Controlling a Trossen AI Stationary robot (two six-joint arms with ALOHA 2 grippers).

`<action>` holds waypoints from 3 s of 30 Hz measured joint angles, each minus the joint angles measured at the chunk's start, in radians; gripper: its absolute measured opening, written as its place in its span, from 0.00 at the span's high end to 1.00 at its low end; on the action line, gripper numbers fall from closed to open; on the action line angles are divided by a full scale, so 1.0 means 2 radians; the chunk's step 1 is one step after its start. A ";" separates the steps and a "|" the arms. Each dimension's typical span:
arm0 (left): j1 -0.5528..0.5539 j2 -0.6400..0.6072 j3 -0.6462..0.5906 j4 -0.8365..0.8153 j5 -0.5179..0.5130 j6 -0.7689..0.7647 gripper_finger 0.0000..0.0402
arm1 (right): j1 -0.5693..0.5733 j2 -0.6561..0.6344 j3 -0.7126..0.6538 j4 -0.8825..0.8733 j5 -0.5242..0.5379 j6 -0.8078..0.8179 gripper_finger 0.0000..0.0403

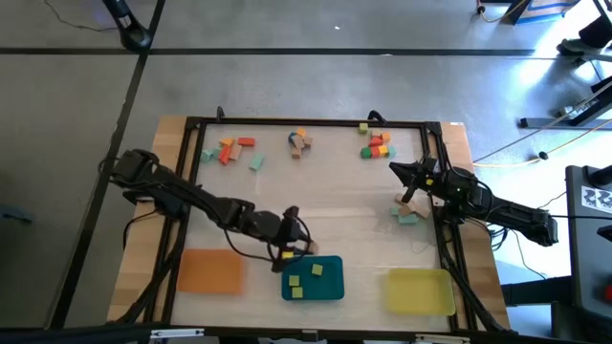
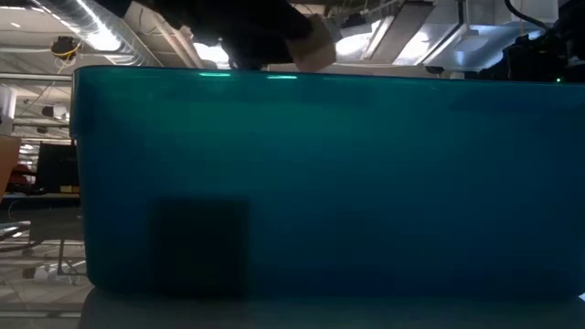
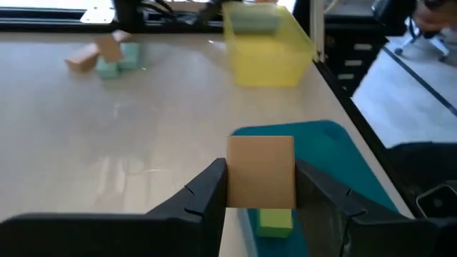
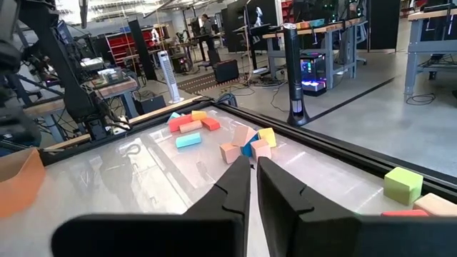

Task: Sort blocks by size
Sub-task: Put the brown cube block into the blue bin, then put the light blue cube block into the blue bin

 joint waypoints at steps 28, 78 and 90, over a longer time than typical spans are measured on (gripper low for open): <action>-0.014 0.017 0.003 -0.001 0.028 0.014 0.52 | 0.000 0.000 0.000 0.000 -0.026 0.000 0.93; -0.060 -0.124 -0.068 -0.210 -0.138 -0.122 0.41 | -0.134 0.458 0.196 -0.076 0.101 0.017 0.56; -0.060 -0.124 -0.068 -0.210 -0.145 -0.126 0.41 | -0.227 0.543 0.208 -0.083 0.077 0.043 0.56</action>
